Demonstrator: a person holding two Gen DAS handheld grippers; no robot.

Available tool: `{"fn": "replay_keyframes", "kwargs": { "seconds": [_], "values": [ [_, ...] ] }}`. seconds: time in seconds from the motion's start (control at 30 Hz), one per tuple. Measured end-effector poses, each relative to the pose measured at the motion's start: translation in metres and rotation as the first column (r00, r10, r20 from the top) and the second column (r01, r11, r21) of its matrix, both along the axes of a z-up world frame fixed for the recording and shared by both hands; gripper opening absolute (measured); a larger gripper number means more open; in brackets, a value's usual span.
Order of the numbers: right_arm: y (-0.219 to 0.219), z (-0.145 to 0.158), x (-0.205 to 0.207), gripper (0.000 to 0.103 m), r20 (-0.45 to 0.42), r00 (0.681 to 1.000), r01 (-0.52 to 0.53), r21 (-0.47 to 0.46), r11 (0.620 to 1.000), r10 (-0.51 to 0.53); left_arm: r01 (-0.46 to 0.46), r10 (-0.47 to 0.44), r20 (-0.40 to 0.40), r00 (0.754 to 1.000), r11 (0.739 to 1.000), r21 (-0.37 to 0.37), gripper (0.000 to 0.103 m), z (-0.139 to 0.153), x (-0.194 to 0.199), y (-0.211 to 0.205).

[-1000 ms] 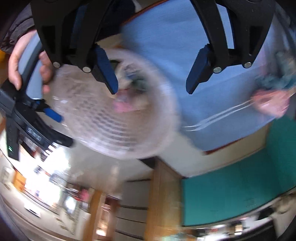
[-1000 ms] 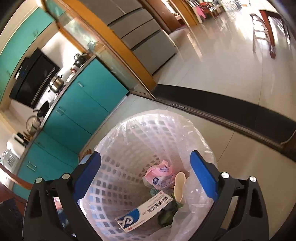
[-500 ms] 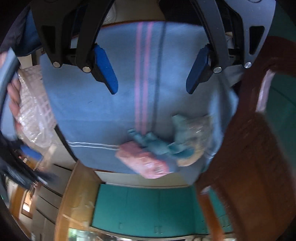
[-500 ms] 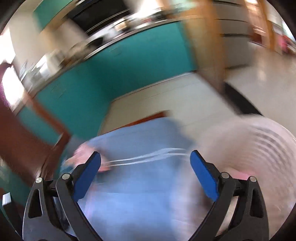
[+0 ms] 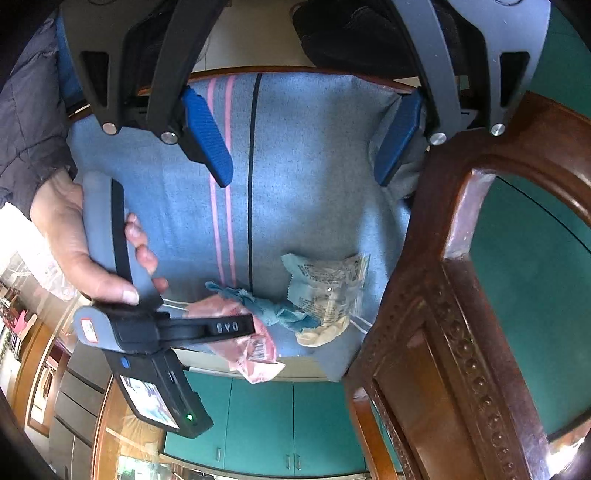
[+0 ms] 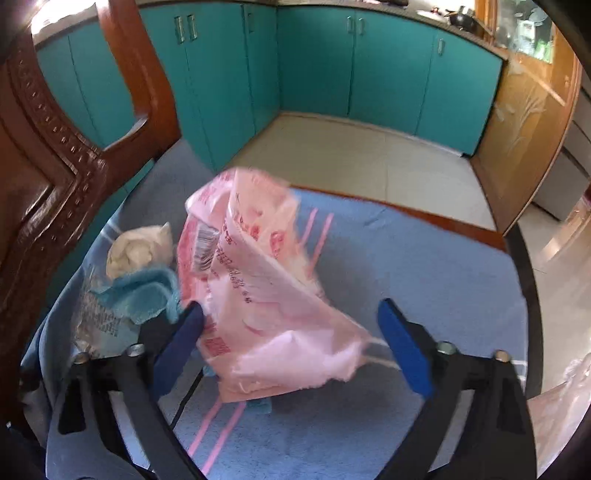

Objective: Collect trash

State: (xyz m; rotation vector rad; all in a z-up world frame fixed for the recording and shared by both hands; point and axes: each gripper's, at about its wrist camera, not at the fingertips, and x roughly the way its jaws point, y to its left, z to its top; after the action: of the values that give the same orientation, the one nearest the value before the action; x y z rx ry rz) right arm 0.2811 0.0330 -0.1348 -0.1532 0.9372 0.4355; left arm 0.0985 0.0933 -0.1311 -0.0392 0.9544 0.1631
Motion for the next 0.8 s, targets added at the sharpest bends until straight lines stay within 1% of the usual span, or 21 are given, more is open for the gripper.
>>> {"fn": "replay_keyframes", "kwargs": {
  "seconds": [0.03, 0.1, 0.13, 0.17, 0.2, 0.3, 0.47, 0.5, 0.67, 0.73, 0.8],
  "values": [
    [0.001, -0.001, -0.002, 0.080, -0.005, 1.000, -0.017, -0.006, 1.000, 0.017, 0.000, 0.000, -0.001, 1.000, 1.000, -0.001, 0.079, -0.002, 0.001, 0.000],
    [0.000, -0.001, -0.007, 0.068, -0.004, 0.999, -0.041, -0.003, 0.999, 0.041, 0.004, -0.004, -0.007, 1.000, 1.000, -0.006, 0.079, -0.004, 0.004, -0.002],
    [-0.001, -0.001, -0.009, 0.061, -0.010, 0.998, -0.055, 0.005, 0.998, 0.055, 0.008, -0.008, -0.010, 1.000, 1.000, -0.005, 0.079, -0.005, 0.005, -0.003],
    [-0.002, -0.001, -0.010, 0.052, -0.016, 0.998, -0.066, 0.012, 0.998, 0.067, 0.010, -0.010, -0.011, 1.000, 1.000, -0.005, 0.079, -0.007, 0.005, -0.005],
    [-0.005, 0.000, -0.013, 0.048, -0.031, 0.996, -0.079, 0.021, 0.997, 0.079, 0.013, -0.013, -0.013, 1.000, 1.000, -0.005, 0.079, -0.007, 0.006, -0.007],
    [-0.010, 0.003, -0.028, 0.042, -0.033, 0.994, -0.105, 0.021, 0.994, 0.105, 0.021, -0.021, -0.017, 1.000, 1.000, -0.009, 0.079, -0.010, 0.008, -0.012],
    [-0.032, 0.008, -0.046, 0.042, -0.085, 0.987, -0.133, 0.059, 0.989, 0.138, 0.025, -0.026, -0.021, 0.999, 1.000, -0.010, 0.079, -0.013, 0.009, -0.017],
    [-0.031, 0.010, -0.050, 0.042, -0.085, 0.986, -0.135, 0.060, 0.989, 0.140, 0.025, -0.026, -0.022, 0.999, 1.000, -0.010, 0.079, -0.014, 0.009, -0.017],
    [-0.069, 0.025, -0.064, 0.042, -0.093, 0.986, -0.130, 0.083, 0.988, 0.138, 0.021, -0.021, -0.015, 1.000, 1.000, -0.018, 0.081, -0.014, 0.010, -0.019],
    [-0.082, 0.028, -0.066, 0.047, -0.094, 0.988, -0.115, 0.080, 0.990, 0.122, 0.021, -0.022, -0.016, 1.000, 1.000, -0.021, 0.081, -0.014, 0.011, -0.020],
    [-0.095, 0.026, -0.067, 0.063, -0.108, 0.988, -0.104, 0.096, 0.990, 0.114, 0.025, -0.026, -0.016, 1.000, 0.999, -0.022, 0.081, -0.014, 0.013, -0.024]
  ]
}}
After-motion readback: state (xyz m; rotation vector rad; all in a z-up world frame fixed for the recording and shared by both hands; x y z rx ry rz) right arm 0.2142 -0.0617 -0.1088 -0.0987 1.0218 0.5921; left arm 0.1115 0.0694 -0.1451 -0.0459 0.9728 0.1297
